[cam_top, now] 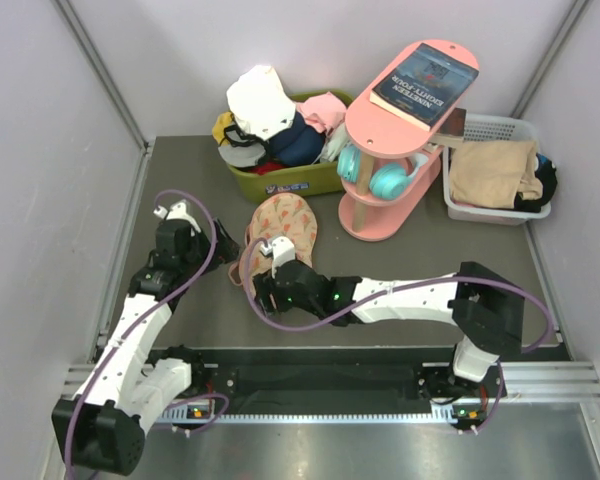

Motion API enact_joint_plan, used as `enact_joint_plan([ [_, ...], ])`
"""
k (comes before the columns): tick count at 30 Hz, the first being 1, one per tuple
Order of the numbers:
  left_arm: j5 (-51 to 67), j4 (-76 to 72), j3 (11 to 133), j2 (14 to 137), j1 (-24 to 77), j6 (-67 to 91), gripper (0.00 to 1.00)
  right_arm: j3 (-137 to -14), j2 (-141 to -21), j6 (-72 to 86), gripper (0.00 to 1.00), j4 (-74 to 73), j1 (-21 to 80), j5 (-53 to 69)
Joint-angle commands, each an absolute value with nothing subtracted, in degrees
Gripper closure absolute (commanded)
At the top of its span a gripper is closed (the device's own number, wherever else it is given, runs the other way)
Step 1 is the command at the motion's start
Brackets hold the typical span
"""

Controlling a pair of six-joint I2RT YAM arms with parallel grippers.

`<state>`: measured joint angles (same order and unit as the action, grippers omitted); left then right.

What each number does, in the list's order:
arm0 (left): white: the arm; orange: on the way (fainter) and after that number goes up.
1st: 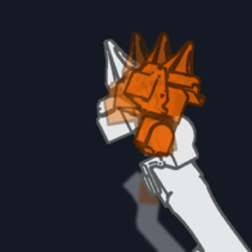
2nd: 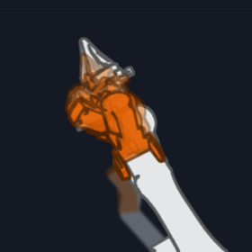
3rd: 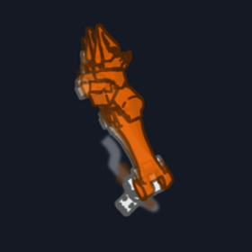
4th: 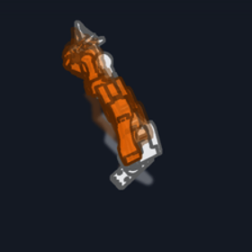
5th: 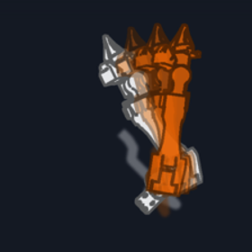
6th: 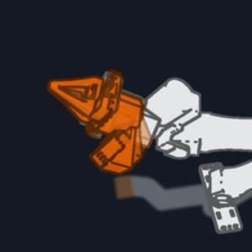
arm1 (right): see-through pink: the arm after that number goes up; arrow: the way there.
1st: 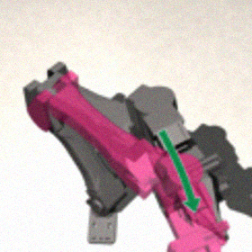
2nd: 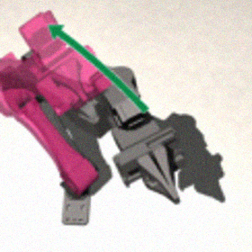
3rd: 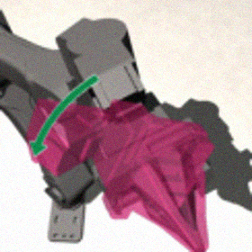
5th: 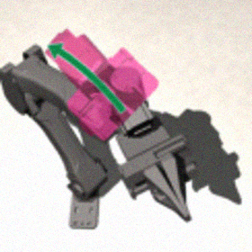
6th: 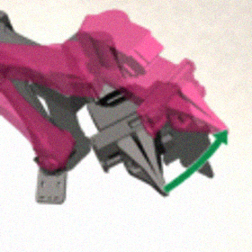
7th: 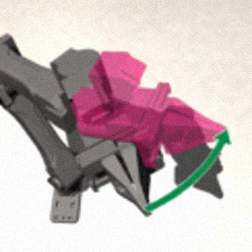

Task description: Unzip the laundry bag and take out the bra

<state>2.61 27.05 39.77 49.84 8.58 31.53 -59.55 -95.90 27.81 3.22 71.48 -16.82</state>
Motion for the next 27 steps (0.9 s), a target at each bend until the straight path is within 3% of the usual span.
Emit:
enact_joint_plan([
  [1,2.63,24.61,40.87,49.57,7.74,31.46,0.01,-63.10,-98.52,21.72,0.42,10.10,72.25,-14.95],
  [16,4.83,24.17,38.41,49.04,5.27,31.29,0.01,-67.85,-108.45,18.11,0.49,12.57,72.16,-14.50],
  [22,5.10,24.87,37.97,48.08,4.83,31.29,0.01,-68.64,-109.95,18.28,0.67,12.13,72.16,-15.47],
  [27,5.45,25.49,37.53,47.29,4.83,31.11,0.01,-68.56,-109.25,18.72,0.92,12.04,72.16,-16.00],
])
